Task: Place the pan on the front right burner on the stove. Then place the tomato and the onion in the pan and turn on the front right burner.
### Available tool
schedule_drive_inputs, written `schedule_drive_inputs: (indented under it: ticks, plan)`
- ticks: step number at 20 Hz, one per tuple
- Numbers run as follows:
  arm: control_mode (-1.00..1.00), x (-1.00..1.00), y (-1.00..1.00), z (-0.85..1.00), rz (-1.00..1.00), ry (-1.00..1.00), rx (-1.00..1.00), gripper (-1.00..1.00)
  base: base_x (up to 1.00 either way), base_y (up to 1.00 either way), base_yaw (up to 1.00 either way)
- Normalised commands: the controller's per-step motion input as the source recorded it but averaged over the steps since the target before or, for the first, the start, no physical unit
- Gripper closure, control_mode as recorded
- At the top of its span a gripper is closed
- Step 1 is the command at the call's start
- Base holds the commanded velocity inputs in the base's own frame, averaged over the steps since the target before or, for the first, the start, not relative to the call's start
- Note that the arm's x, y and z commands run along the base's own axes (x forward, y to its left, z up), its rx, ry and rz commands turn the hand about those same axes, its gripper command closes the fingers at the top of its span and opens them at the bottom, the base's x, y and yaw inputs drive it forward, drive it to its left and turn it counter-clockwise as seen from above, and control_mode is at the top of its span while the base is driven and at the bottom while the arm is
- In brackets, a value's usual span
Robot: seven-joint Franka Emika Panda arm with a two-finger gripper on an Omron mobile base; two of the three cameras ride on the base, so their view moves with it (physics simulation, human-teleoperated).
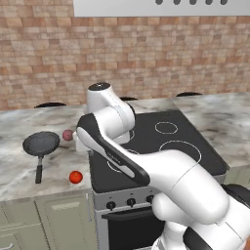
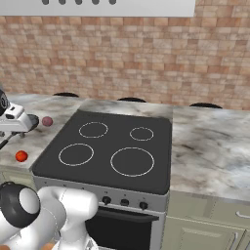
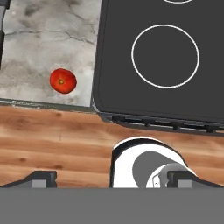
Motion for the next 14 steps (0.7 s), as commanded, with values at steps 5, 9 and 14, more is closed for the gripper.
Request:
schedule_drive_inputs:
  ticks: [5, 9, 14]
  plan:
    - [-1.00, 0.01, 0.04, -0.05, 0.00, 0.02, 0.00, -1.00, 0.00, 0.00, 0.00]
    - [-1.00, 0.05, 0.07, -0.09, 0.00, 0.03, 0.00, -1.00, 0.00, 0.00, 0.00]
    - [-1.00, 0.07, 0.08, -0.10, 0.00, 0.03, 0.00, -1.00, 0.00, 0.00, 0.00]
